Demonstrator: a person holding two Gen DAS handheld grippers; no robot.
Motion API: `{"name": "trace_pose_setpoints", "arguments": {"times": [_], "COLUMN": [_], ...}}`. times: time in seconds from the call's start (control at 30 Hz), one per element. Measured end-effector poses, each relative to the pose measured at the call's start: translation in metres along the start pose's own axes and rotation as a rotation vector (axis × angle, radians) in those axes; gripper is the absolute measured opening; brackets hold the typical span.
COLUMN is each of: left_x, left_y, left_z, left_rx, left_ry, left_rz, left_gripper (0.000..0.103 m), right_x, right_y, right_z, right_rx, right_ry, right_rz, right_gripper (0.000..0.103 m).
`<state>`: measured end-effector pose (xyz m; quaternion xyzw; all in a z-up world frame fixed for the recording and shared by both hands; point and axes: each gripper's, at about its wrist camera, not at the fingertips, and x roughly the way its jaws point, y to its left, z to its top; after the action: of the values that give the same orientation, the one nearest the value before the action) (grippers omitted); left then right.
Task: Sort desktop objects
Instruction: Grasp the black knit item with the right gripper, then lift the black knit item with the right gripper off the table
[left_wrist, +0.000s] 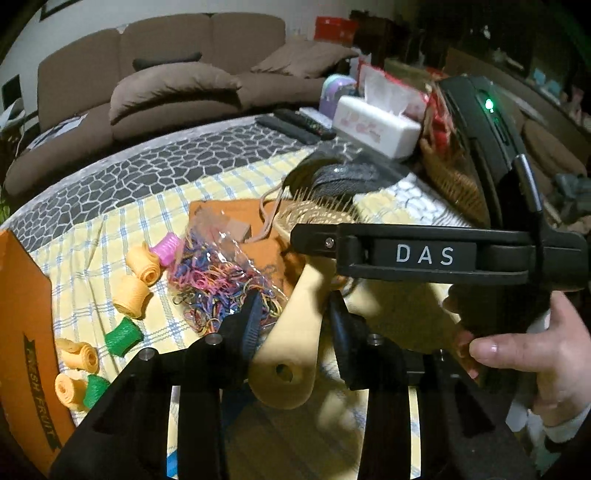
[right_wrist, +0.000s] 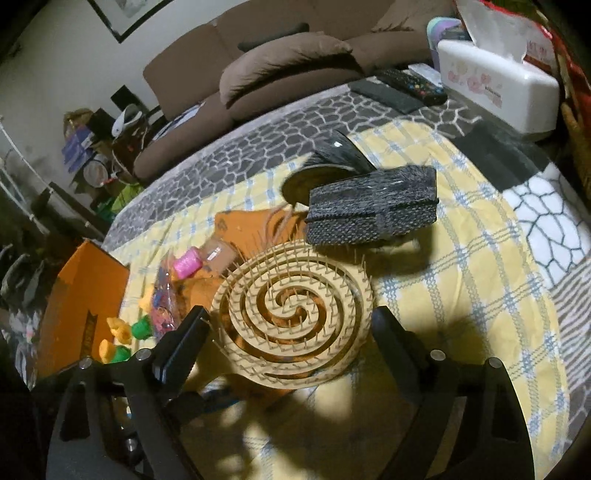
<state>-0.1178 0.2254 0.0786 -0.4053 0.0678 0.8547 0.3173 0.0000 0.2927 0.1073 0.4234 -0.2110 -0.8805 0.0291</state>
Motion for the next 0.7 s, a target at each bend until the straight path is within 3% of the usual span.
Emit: {"name": "trace_pose_setpoints", "arguments": {"times": [0.07, 0.13, 0.2, 0.3, 0.4, 0.43, 0.5, 0.57, 0.7], "left_x": [-0.013, -0.028, -0.039, -0.047, -0.044, -0.043, -0.043, -0.042, -0.026], "left_y": [0.002, 0.006, 0.009, 0.021, 0.036, 0.039, 0.038, 0.034, 0.014], "left_z": [0.002, 0.001, -0.001, -0.008, -0.017, -0.019, -0.020, -0.019, -0.020], "left_rx": [-0.015, -0.022, -0.027, -0.046, -0.099, -0.108, -0.105, -0.102, -0.040], "left_ry": [-0.005, -0.014, -0.023, -0.012, 0.009, 0.010, 0.009, 0.000, 0.019], "left_rz": [-0.013, -0.008, -0.005, 0.025, 0.024, 0.021, 0.012, -0.003, -0.013], "left_gripper": [0.026, 0.023, 0.018, 0.018, 0.018, 0.019, 0.031, 0.050, 0.054], "right_x": [-0.011, -0.020, -0.029, -0.036, -0.042, -0.042, -0.040, -0.034, -0.026], "right_y": [0.005, 0.010, 0.018, 0.035, 0.033, 0.029, 0.014, -0.003, -0.025], "right_z": [0.002, 0.004, 0.007, 0.010, 0.008, 0.007, 0.005, 0.003, 0.001], "right_rx": [0.008, 0.034, 0.046, 0.039, 0.071, 0.088, 0.128, 0.171, 0.222], "right_ry": [-0.021, -0.025, -0.038, -0.013, -0.010, -0.007, 0.001, 0.020, 0.028], "right_rz": [0.022, 0.085, 0.134, 0.171, 0.146, 0.123, 0.086, 0.075, 0.057], "right_gripper": [0.086, 0.073, 0.067, 0.066, 0.070, 0.077, 0.081, 0.081, 0.081]}}
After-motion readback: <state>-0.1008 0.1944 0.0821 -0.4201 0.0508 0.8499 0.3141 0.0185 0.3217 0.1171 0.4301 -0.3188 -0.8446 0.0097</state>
